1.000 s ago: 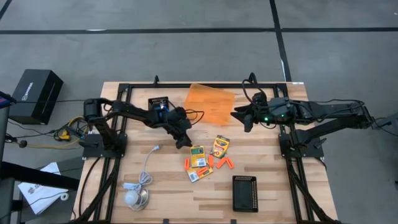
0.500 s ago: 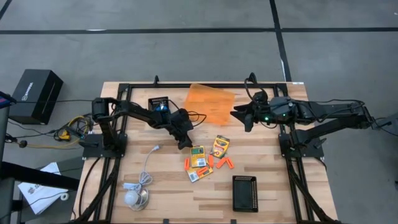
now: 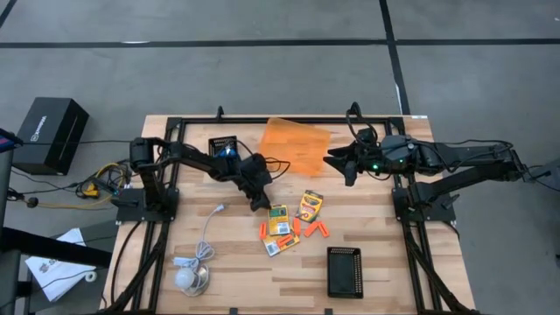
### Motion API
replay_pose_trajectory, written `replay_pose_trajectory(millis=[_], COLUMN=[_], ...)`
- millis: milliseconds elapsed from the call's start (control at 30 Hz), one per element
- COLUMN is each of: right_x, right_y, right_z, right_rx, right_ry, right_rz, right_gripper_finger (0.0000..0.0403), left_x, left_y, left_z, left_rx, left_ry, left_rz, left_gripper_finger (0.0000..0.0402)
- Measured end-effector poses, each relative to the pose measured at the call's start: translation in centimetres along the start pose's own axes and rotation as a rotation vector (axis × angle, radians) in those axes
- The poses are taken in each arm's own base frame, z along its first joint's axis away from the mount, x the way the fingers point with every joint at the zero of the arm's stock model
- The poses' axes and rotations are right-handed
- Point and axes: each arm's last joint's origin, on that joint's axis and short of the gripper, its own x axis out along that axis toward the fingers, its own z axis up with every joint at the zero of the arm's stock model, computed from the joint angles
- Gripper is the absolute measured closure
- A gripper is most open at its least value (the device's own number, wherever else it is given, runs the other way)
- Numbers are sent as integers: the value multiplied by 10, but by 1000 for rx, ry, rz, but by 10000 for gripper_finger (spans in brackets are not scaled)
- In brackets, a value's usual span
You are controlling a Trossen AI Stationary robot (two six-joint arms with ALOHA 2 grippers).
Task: Pick & Place School Supplies
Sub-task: Put the crayon box into the orange bin
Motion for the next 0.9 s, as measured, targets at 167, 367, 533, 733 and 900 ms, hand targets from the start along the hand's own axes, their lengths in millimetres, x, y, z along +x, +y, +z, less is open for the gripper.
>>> replay_pose_trajectory(millis=[167,367,533,733,900], right_x=[0,0,0,1,2], right_y=[0,0,0,-4,-6], right_z=[0,0,0,3,5], right_rx=[0,0,1,7,-2], right_ry=[0,-1,-2,-12,-18], right_rz=[0,0,-2,-19,-29], right_gripper_finger=[220,218,219,222,220], left_x=[4,8,8,8,8], left_y=[-7,-13,-13,-14,-15], left_z=[-3,-6,-4,0,1], left_rx=[9,7,-12,-22,-30], left_ry=[18,30,9,-19,-24], left_rz=[-15,-33,-40,-55,-72], left_gripper_finger=[243,251,299,383,397])
